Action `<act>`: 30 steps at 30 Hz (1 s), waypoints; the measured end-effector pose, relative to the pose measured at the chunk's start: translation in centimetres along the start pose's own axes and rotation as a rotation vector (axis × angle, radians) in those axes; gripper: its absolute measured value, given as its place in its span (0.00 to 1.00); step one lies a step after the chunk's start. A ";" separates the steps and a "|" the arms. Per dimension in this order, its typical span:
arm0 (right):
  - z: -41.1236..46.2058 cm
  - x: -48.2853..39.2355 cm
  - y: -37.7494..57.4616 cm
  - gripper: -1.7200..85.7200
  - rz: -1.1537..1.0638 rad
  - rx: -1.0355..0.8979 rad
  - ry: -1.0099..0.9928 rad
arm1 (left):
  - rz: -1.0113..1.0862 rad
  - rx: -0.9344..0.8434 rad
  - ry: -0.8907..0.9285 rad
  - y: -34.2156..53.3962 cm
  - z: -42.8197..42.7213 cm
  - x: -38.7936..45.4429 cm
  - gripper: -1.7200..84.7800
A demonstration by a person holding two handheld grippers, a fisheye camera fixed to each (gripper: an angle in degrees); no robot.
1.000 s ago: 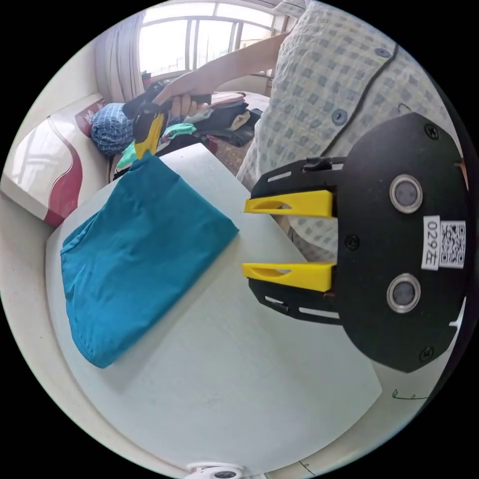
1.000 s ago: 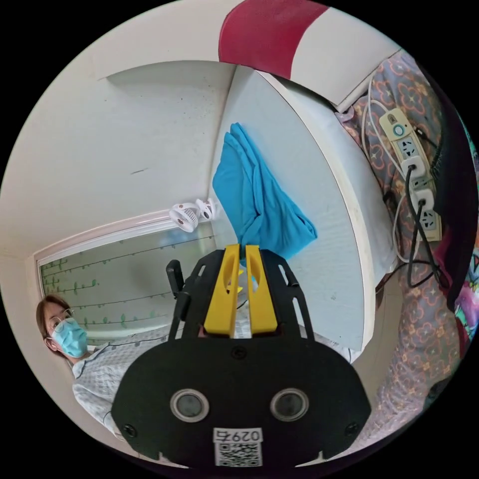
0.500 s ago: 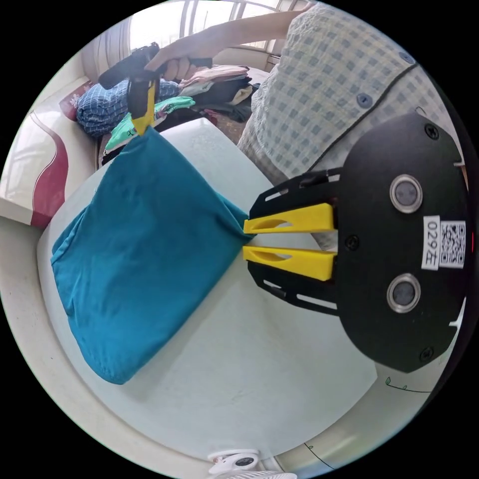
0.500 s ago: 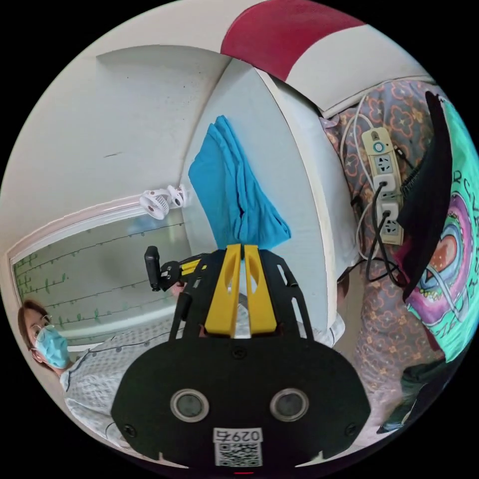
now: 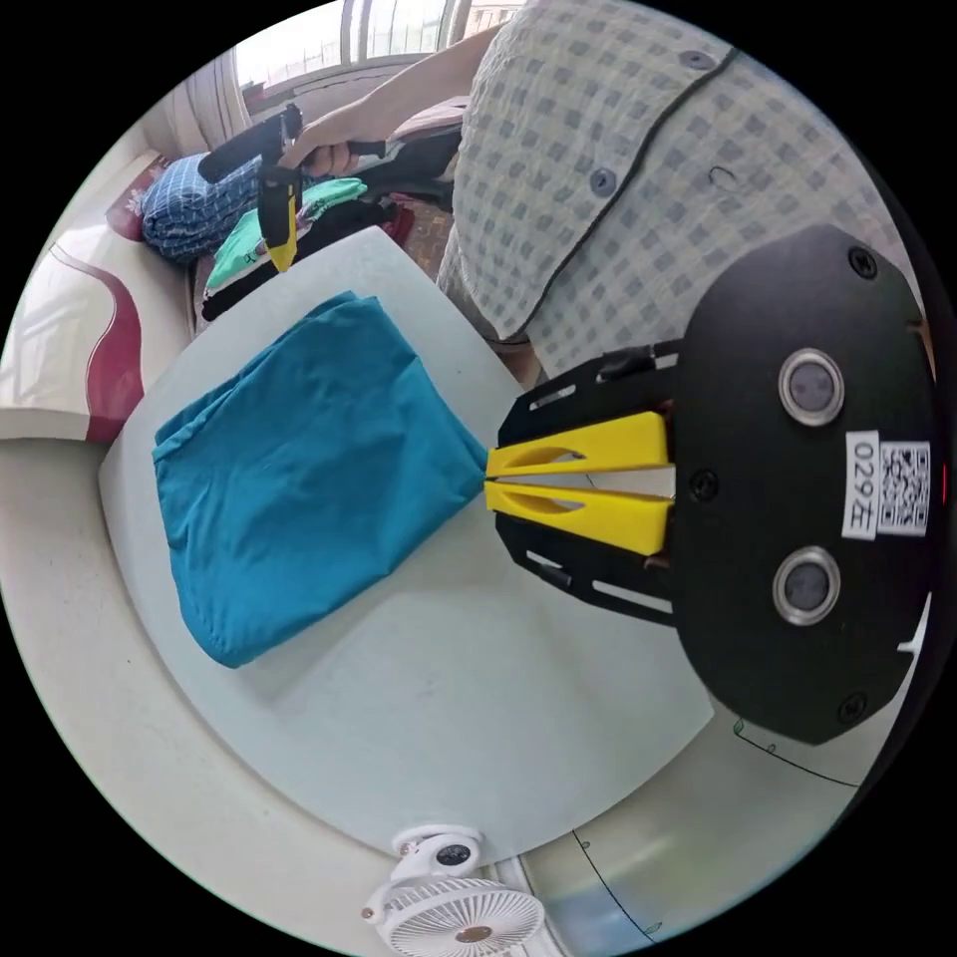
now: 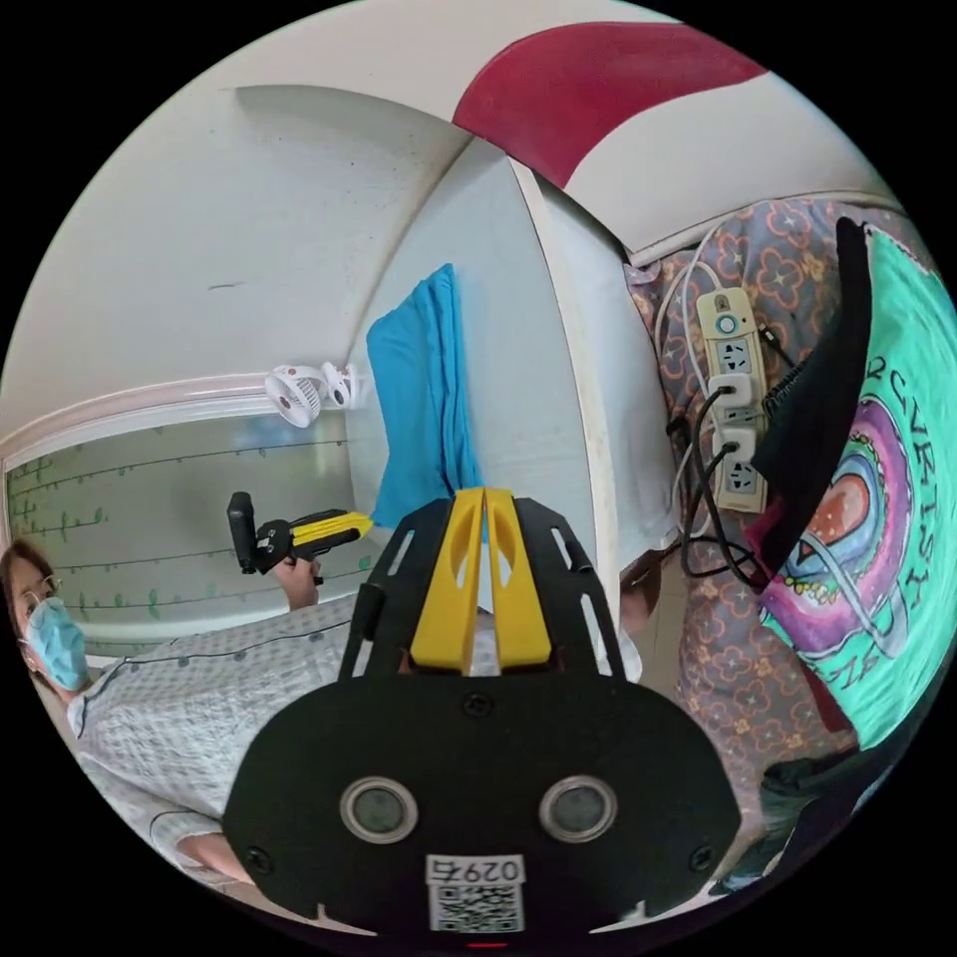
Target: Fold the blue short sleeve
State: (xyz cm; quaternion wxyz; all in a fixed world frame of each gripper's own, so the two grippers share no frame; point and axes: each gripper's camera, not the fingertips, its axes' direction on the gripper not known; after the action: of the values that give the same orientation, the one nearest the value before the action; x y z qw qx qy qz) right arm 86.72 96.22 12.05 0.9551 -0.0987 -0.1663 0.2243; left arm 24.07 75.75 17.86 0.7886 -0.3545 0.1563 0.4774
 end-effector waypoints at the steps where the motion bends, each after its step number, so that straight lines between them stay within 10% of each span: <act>1: 0.4 -0.5 0.1 0.03 -0.018 -0.010 -0.033 | 0.007 -0.005 0.013 -0.1 0.1 0.1 0.01; 12: 11.7 -6.0 1.8 0.06 0.012 -0.327 0.128 | 0.043 -0.058 0.151 -2.5 4.0 2.1 0.01; 30: 7.1 -12.9 2.8 0.05 -0.182 -0.255 0.720 | -0.078 -0.007 0.292 -3.1 6.3 -2.6 0.01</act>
State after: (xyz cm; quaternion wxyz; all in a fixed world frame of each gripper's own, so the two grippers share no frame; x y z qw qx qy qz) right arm 72.14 93.52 14.35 0.9484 -0.2740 0.1450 0.0674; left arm 24.86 77.69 25.06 0.7742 -0.4290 0.2538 0.3901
